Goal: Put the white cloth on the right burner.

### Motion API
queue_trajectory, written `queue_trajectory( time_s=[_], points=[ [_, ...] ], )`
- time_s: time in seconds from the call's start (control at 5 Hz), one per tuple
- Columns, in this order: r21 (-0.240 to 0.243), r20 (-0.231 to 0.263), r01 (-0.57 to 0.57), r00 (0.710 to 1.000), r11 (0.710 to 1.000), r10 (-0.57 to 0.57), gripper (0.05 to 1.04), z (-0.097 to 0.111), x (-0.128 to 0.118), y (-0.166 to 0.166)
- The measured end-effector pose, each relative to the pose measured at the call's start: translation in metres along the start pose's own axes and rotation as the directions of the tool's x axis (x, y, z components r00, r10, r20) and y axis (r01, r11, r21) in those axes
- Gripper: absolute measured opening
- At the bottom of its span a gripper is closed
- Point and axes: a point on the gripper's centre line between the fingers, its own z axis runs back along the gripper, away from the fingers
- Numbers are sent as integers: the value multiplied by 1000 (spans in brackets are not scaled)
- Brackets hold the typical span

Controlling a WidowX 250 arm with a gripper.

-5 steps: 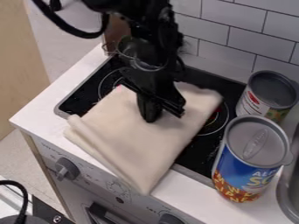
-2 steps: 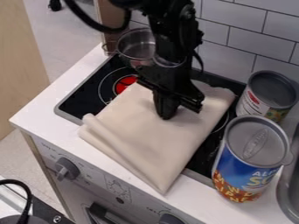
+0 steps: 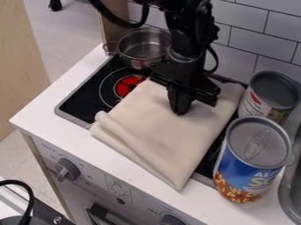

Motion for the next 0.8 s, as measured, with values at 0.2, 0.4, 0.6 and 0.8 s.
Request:
queue_trajectory(
  time_s=[0.2, 0.4, 0.6, 0.8],
  points=[
    [7, 11, -16, 1000, 1000, 16, 52, -1, 8, -3],
    [26, 33, -27, 999, 999, 26, 52, -3, 17, -7],
    [36, 61, -44, 997, 998, 42, 52, -5, 31, -7],
    [55, 88, -72, 994, 996, 67, 52, -7, 40, -5]
  ],
)
